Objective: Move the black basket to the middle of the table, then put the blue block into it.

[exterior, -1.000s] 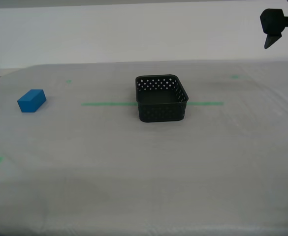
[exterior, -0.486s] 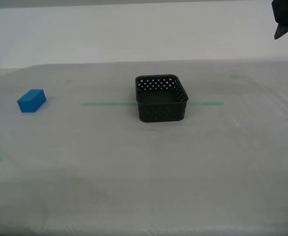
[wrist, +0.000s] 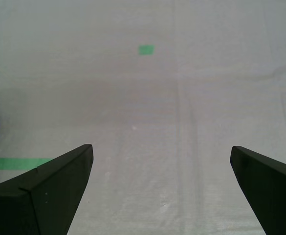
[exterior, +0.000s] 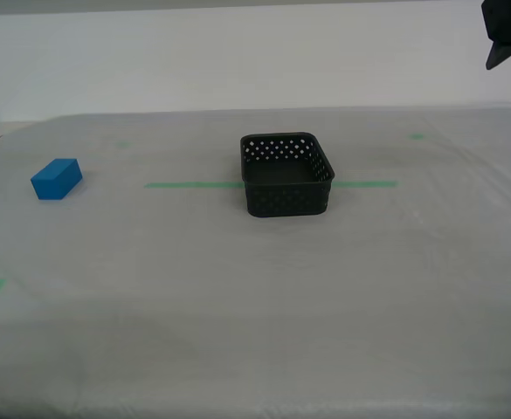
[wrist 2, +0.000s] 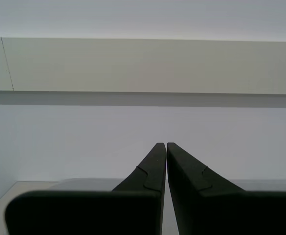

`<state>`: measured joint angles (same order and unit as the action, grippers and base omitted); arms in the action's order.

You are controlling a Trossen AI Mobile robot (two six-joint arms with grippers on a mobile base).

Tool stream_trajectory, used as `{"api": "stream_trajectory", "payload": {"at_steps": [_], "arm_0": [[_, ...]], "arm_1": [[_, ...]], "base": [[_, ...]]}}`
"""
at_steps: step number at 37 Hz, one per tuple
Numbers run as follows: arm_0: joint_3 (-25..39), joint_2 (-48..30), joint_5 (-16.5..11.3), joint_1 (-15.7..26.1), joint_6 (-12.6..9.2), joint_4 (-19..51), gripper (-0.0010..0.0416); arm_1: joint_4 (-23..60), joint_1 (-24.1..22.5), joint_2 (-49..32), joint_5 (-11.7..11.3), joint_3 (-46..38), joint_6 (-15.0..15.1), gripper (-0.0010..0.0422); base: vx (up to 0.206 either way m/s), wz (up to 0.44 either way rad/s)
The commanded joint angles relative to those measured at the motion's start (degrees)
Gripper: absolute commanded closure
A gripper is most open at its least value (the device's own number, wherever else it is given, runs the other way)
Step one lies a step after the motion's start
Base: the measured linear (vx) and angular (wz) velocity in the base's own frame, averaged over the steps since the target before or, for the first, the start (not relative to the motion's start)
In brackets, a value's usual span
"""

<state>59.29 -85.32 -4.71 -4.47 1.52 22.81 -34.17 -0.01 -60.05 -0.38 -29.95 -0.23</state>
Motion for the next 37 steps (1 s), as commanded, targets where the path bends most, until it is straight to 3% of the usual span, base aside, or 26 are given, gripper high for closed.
{"api": "stream_trajectory", "payload": {"at_steps": [1,28,37], "arm_0": [[0.0,0.0,-0.11,0.02,0.13,-0.09,0.0012],[0.0,0.0,-0.11,0.02,0.13,-0.09,0.0012],[0.0,0.0,-0.11,0.02,0.13,-0.09,0.0012]], "arm_1": [[-0.2,0.0,0.02,-0.04,-0.02,0.09,0.0412],[-0.22,0.0,0.02,-0.04,-0.02,0.09,0.0412],[0.17,0.0,0.02,-0.04,-0.17,-1.81,0.0412]], "base": [[0.0,0.0],[0.0,0.0],[0.0,0.0]]}}
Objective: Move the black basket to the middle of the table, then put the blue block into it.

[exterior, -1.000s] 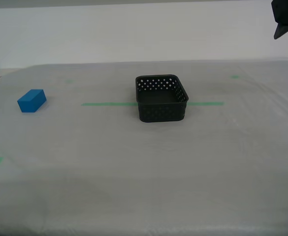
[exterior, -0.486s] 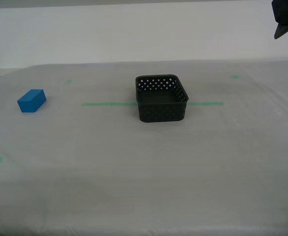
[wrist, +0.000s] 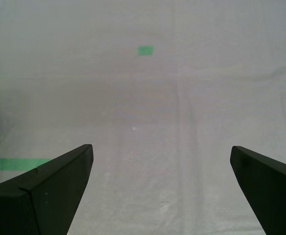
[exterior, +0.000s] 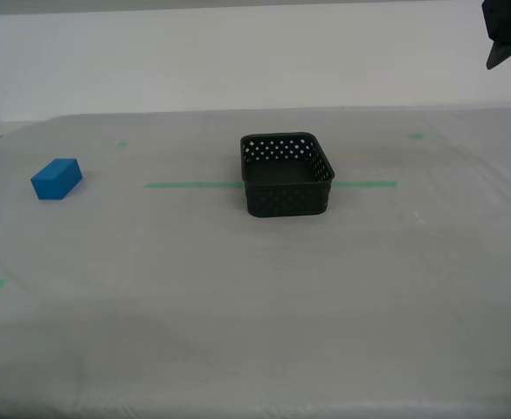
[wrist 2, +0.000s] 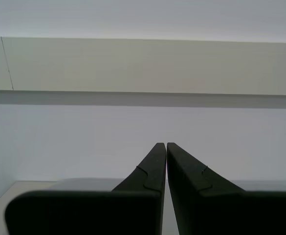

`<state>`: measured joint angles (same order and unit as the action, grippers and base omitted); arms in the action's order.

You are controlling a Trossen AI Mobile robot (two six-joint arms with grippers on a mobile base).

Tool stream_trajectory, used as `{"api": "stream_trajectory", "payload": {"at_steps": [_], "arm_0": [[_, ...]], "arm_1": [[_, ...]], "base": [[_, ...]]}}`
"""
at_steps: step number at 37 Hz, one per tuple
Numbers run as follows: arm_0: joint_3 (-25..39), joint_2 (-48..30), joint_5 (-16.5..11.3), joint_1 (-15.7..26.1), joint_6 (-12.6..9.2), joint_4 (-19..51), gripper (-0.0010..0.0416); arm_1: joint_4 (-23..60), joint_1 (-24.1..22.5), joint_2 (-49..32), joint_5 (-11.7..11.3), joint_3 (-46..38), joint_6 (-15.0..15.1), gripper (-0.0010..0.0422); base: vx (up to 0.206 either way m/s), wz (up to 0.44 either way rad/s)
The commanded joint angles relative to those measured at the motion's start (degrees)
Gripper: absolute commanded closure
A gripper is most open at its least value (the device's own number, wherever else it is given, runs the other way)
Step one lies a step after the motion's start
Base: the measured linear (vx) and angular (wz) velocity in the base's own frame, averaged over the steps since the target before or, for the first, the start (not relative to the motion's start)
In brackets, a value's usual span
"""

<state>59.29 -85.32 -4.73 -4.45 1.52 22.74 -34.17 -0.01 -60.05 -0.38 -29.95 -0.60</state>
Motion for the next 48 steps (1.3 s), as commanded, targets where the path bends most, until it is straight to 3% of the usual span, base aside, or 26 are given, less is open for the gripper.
{"api": "stream_trajectory", "payload": {"at_steps": [1,4,21,31,48], "arm_0": [[0.0,0.0,-0.09,0.0,0.13,-0.02,0.0012],[0.0,0.0,-0.09,0.0,0.13,-0.02,0.0012],[0.0,0.0,-0.09,0.0,0.13,-0.02,0.0012],[0.0,0.0,-0.09,0.0,0.13,-0.02,0.0012],[0.0,0.0,-0.11,0.0,0.13,-0.04,0.0012]], "arm_1": [[0.96,-0.02,0.02,-0.04,-0.42,-2.16,0.0412],[5.77,0.0,0.02,-0.04,-1.97,-3.74,0.0412],[36.74,0.04,0.02,-0.87,-13.05,-3.67,0.0412],[51.25,0.17,-0.02,-8.2,-19.98,-3.69,0.0412],[80.06,0.48,-7.34,-8.17,-37.46,-1.03,0.0412]], "base": [[0.0,0.0],[0.0,0.0],[0.0,0.0],[0.0,0.0],[0.0,0.0]]}}
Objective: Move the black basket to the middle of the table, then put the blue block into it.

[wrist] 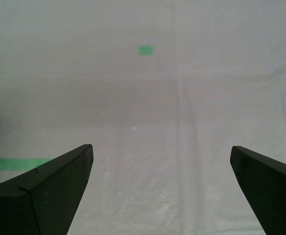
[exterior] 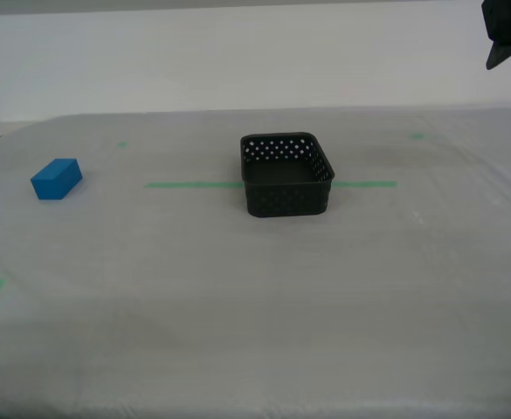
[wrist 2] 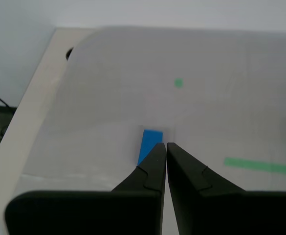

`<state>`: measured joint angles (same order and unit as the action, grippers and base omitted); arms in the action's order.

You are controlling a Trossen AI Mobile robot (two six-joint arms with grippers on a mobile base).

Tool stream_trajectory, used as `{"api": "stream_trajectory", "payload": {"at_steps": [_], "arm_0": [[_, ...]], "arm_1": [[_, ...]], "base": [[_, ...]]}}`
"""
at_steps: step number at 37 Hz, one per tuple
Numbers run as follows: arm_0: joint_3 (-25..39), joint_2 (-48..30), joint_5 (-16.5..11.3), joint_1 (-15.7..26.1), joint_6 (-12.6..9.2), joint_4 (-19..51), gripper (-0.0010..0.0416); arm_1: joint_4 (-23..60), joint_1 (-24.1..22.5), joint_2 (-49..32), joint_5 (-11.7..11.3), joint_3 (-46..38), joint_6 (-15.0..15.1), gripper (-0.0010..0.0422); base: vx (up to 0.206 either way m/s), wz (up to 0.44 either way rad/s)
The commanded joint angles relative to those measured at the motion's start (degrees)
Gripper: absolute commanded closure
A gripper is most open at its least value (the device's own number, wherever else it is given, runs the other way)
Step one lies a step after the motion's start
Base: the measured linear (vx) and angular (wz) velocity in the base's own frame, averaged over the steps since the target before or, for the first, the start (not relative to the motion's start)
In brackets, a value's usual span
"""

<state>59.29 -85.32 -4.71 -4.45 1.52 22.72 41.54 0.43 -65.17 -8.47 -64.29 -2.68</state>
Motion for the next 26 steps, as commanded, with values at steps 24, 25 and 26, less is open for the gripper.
{"api": "stream_trajectory", "payload": {"at_steps": [24,25,26], "arm_0": [[0.0,0.0,-0.13,0.0,0.13,-0.02,0.0012],[0.0,0.0,-0.11,0.0,0.13,-0.02,0.0012],[0.0,0.0,-0.13,0.0,0.13,-0.02,0.0012]], "arm_1": [[8.57,0.63,-22.86,-0.07,-11.96,5.49,0.0412],[8.59,0.79,-23.63,-0.07,-12.13,5.79,0.0412],[8.61,0.9,-24.3,-0.07,-12.28,5.99,0.0412]], "base": [[0.0,0.0],[0.0,0.0],[0.0,0.0]]}}
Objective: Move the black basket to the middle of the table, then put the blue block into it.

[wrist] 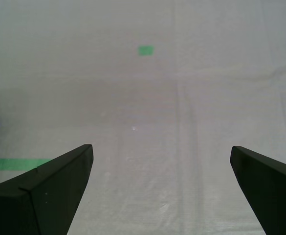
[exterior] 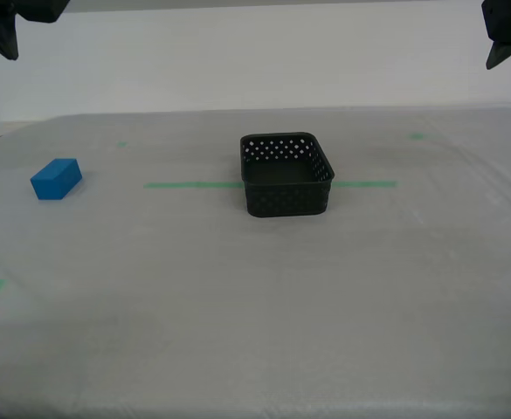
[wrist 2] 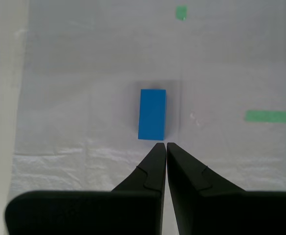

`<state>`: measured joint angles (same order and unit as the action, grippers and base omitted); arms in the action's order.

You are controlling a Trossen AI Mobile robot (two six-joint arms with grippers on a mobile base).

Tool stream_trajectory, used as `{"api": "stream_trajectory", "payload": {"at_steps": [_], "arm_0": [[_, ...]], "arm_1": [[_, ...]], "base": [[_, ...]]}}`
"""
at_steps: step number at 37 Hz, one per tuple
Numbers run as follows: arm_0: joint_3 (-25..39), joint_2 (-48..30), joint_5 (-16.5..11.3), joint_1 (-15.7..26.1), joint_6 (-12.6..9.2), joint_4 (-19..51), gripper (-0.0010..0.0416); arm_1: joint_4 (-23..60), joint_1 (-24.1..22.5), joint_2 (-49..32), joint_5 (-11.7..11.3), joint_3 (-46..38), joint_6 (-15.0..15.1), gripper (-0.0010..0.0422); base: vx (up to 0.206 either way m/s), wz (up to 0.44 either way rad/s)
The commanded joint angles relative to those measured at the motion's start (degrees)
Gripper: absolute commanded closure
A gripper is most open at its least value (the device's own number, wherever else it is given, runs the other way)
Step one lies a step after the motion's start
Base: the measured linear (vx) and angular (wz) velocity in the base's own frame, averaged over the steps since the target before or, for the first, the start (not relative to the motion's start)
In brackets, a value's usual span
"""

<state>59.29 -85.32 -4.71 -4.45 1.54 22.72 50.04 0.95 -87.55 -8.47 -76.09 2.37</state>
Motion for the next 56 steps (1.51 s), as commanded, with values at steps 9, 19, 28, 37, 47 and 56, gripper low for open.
{"api": "stream_trajectory", "payload": {"at_steps": [9,19,28,37,47,56], "arm_0": [[0.0,0.0,-0.13,0.0,0.11,0.0,0.0012],[0.0,0.0,-0.11,0.0,0.11,-0.02,0.0012],[0.0,0.0,-0.11,0.0,0.11,-0.02,0.0012],[0.0,0.0,-0.13,0.0,0.11,-0.02,0.0012],[0.0,0.0,-0.13,0.0,0.11,-0.02,0.0012],[0.0,0.0,-0.11,0.0,0.11,-0.02,0.0012]], "arm_1": [[-1.53,2.43,-6.01,3.74,-0.76,3.3,0.0395],[-5.29,4.22,-6.67,3.74,-0.63,4.22,0.0303],[-4.37,4.31,-6.67,3.69,-0.63,4.31,0.0214],[-3.82,4.31,-6.67,3.69,-0.63,4.28,0.0132],[-3.85,4.33,-7.96,3.69,-0.63,3.65,0.0072],[-5.55,4.31,-13.35,3.69,-0.63,3.76,0.0067]], "base": [[0.0,0.0],[0.0,0.0],[0.0,0.0],[0.0,0.0],[0.0,0.0],[0.0,0.0]]}}
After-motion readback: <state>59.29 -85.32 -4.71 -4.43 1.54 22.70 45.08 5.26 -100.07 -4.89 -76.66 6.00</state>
